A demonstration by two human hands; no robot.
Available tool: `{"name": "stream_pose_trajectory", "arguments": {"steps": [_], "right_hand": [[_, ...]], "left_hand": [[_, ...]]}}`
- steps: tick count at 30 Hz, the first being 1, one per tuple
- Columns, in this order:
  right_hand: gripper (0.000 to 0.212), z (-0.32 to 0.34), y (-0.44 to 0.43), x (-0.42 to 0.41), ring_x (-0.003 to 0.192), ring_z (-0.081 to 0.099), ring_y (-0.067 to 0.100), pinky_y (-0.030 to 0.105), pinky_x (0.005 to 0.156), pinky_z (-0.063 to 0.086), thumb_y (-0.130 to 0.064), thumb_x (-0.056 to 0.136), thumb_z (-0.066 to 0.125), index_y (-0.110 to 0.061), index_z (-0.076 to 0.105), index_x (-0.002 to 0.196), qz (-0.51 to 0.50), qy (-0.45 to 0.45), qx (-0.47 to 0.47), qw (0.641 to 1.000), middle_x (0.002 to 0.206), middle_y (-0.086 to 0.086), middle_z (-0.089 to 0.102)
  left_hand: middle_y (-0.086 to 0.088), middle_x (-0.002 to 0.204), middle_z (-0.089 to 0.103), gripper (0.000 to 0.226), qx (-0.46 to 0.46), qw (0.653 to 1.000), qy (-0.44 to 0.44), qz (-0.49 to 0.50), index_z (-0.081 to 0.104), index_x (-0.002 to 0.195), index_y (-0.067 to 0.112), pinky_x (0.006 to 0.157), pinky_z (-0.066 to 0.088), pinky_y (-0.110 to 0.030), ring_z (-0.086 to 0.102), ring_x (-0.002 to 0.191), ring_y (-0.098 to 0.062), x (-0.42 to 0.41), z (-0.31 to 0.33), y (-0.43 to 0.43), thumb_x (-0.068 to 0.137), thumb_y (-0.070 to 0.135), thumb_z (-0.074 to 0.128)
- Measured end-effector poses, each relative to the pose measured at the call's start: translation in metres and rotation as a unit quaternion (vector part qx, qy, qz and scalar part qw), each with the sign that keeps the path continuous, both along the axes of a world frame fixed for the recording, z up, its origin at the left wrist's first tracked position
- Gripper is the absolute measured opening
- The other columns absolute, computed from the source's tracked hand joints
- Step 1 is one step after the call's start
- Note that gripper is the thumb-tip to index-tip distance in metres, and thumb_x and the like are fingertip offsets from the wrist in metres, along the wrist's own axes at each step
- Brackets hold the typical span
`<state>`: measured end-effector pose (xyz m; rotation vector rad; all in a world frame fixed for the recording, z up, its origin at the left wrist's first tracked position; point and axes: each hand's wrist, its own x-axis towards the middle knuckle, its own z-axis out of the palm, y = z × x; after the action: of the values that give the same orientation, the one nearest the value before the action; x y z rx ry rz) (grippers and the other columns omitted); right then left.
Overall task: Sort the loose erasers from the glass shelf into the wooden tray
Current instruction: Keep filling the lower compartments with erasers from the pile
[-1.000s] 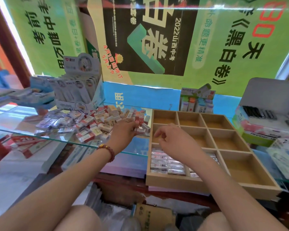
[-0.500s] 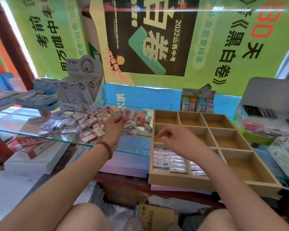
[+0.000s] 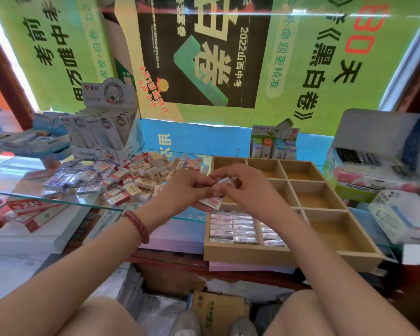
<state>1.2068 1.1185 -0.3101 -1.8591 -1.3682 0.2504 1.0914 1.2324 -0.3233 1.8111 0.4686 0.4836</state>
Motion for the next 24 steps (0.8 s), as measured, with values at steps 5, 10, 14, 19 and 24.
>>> {"name": "stream_pose_trajectory", "arguments": {"steps": [5,10,14,19,24], "right_hand": [[0.016,0.000,-0.016,0.013,0.071,0.062,0.007,0.022,0.069,0.056,-0.008,0.090,0.061,-0.021,0.068,0.095,-0.012,0.094,-0.002,0.995,0.090,-0.004,0.065],[0.017,-0.003,-0.040,0.024,0.071,0.065,0.017,0.031,0.070,0.059,-0.008,0.090,0.061,-0.025,0.062,0.095,0.032,0.155,0.031,0.987,0.101,0.002,0.062],[0.021,-0.007,-0.059,0.032,0.075,0.068,0.019,0.032,0.070,0.059,-0.017,0.088,0.066,-0.021,0.057,0.106,0.008,0.139,0.020,0.990,0.106,0.003,0.060],[0.033,-0.006,-0.091,0.052,0.076,0.064,-0.003,0.019,0.068,0.055,-0.019,0.087,0.066,-0.024,0.057,0.118,-0.017,0.123,0.023,0.992,0.115,-0.003,0.055],[0.034,-0.008,-0.119,0.071,0.084,0.059,0.001,0.017,0.070,0.048,-0.016,0.083,0.070,-0.038,0.055,0.103,-0.067,0.030,-0.010,0.997,0.106,-0.014,0.056]], "left_hand": [[-0.011,0.099,0.070,0.015,-0.114,0.992,0.044,-0.013,0.071,0.096,0.006,0.071,0.058,-0.025,0.067,0.086,-0.013,0.004,-0.007,-0.006,0.092,0.008,0.056],[-0.008,0.096,0.071,0.023,-0.243,0.969,-0.007,-0.037,0.068,0.098,0.007,0.075,0.057,-0.025,0.068,0.088,-0.016,0.020,0.002,-0.023,0.095,0.021,0.051],[0.000,0.105,0.071,0.031,-0.047,0.995,0.003,-0.082,0.066,0.112,0.015,0.083,0.054,-0.021,0.066,0.097,-0.012,0.038,0.005,-0.042,0.080,0.016,0.071],[0.003,0.115,0.064,0.049,0.010,0.994,-0.025,-0.103,0.054,0.120,0.022,0.085,0.055,-0.029,0.064,0.101,-0.017,0.065,0.010,-0.068,0.078,0.005,0.072],[-0.001,0.136,0.040,0.069,0.073,0.991,-0.006,-0.115,0.040,0.132,0.024,0.079,0.057,-0.029,0.062,0.094,-0.018,0.093,0.007,-0.098,0.076,0.001,0.072]]}}
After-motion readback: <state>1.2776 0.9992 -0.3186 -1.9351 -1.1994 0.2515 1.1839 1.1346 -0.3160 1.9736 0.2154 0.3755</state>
